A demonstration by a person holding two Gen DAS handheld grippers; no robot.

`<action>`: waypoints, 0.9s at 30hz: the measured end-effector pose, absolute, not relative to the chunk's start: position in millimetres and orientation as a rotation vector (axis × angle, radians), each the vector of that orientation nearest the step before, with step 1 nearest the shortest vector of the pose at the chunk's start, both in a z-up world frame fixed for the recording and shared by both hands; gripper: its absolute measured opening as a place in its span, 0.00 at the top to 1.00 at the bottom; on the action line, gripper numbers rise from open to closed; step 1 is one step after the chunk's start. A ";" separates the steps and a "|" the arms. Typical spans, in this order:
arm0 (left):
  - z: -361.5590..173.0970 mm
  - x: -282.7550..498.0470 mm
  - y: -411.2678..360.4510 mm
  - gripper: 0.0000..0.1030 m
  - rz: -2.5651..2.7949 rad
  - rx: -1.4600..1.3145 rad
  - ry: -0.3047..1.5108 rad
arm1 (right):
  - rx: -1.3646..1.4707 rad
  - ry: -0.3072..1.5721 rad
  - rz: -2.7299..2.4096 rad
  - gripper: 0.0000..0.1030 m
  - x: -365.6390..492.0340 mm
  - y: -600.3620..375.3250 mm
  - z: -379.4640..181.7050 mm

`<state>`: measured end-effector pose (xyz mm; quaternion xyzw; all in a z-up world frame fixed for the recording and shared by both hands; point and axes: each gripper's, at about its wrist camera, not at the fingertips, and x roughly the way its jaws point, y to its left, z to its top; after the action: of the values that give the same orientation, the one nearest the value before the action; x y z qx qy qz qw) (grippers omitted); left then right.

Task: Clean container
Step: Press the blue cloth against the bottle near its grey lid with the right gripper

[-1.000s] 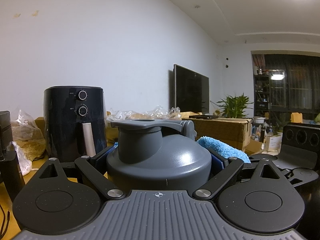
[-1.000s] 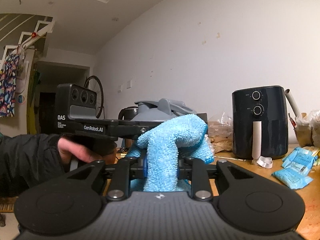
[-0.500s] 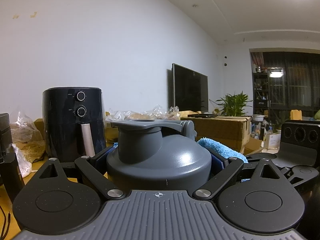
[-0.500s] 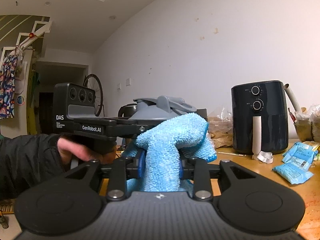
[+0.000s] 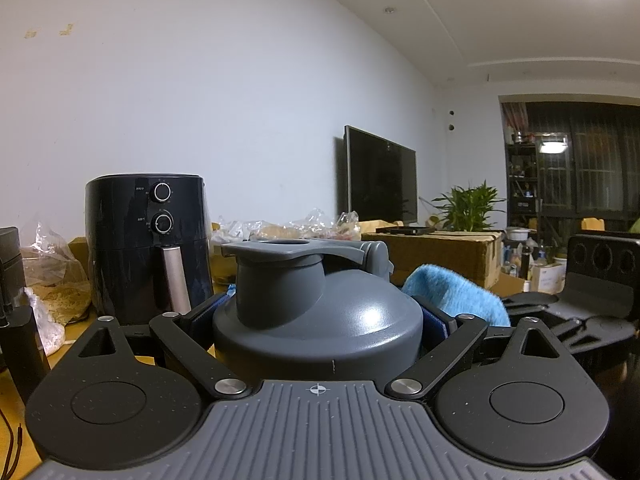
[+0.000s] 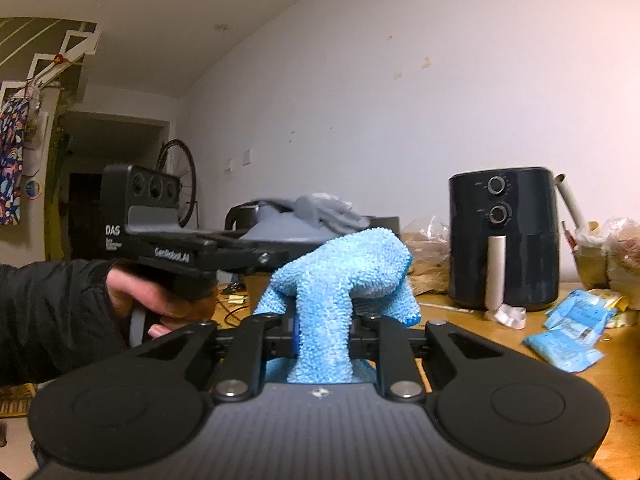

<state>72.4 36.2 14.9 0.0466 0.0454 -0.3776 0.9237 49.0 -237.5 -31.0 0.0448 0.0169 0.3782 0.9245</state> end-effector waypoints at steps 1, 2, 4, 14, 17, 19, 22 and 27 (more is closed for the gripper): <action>14.6 72.5 36.0 0.08 -0.775 0.095 0.092 | 0.101 0.030 0.770 0.87 48.4 -240.3 -30.2; 14.5 72.7 35.4 0.08 -0.775 0.095 0.091 | 0.111 0.027 0.767 0.87 48.2 -242.5 -29.6; 14.5 72.7 35.1 0.08 -0.776 0.095 0.090 | 0.136 0.025 0.762 0.84 48.8 -246.2 -28.5; 15.1 76.0 31.5 0.08 -0.776 0.094 0.089 | 0.175 0.071 0.750 0.81 54.8 -244.1 -27.1; 14.3 75.8 31.6 0.08 -0.775 0.094 0.089 | 0.177 0.070 0.760 0.82 54.8 -244.4 -28.3; 14.2 75.6 31.1 0.08 -0.774 0.094 0.089 | 0.196 0.071 0.761 0.83 56.0 -245.8 -29.2; 14.5 75.2 30.0 0.08 -0.770 0.096 0.090 | 0.196 0.065 0.757 0.86 55.2 -247.5 -29.1; 15.6 75.6 30.0 0.08 -0.774 0.099 0.094 | 0.181 0.051 0.735 0.86 51.3 -252.3 -26.7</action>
<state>75.6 30.0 15.6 0.0484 0.0457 -0.3772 0.9237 51.3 -252.3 -26.7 0.0881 0.0247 0.3586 0.9290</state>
